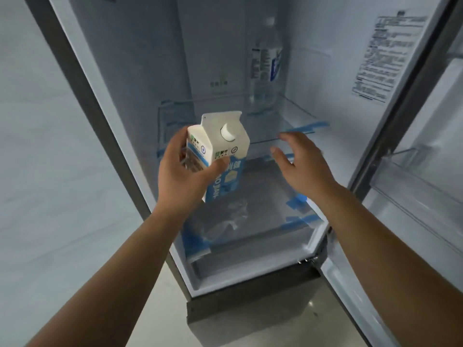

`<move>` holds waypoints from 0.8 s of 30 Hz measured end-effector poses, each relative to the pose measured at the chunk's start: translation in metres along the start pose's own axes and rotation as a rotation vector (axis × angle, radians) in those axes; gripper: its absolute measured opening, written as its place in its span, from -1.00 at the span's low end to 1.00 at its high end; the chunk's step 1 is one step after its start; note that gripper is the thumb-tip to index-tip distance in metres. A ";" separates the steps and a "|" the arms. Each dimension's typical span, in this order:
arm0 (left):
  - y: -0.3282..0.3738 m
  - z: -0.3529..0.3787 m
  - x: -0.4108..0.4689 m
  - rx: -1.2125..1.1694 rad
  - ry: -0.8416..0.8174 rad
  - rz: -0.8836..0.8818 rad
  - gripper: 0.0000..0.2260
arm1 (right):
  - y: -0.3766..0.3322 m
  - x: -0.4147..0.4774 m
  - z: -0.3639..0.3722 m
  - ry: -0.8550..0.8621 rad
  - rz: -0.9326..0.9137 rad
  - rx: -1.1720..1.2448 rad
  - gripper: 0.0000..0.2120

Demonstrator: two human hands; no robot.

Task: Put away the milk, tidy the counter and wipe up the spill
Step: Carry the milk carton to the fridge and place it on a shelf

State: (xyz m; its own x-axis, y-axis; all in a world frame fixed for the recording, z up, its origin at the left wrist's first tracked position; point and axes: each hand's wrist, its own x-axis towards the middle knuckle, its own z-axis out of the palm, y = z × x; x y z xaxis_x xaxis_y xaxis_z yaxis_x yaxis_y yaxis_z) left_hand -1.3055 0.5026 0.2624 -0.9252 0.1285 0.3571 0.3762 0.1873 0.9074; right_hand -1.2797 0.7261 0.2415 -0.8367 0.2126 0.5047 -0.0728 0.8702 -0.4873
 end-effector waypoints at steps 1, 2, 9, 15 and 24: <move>0.001 0.000 0.014 -0.014 0.033 -0.001 -0.51 | -0.001 0.017 0.004 -0.010 -0.013 -0.011 -0.62; 0.002 0.002 0.026 -0.027 0.065 -0.006 -0.51 | -0.001 0.032 0.009 -0.020 -0.022 -0.017 -0.63; -0.008 0.024 0.102 -0.099 0.282 -0.069 -0.50 | 0.017 0.107 0.040 -0.153 0.005 -0.066 -0.59; -0.036 0.045 0.154 -0.077 0.422 -0.086 -0.38 | 0.041 0.131 0.064 -0.130 0.082 -0.029 -0.62; -0.067 0.056 0.189 -0.023 0.418 -0.004 -0.39 | 0.055 0.133 0.080 -0.129 0.067 -0.164 -0.58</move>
State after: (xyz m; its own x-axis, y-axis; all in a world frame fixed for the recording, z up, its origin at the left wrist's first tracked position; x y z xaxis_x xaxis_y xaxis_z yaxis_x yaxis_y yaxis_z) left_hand -1.5024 0.5688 0.2571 -0.8689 -0.2792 0.4087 0.3760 0.1647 0.9119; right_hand -1.4382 0.7663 0.2246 -0.9000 0.2233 0.3744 0.0662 0.9189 -0.3889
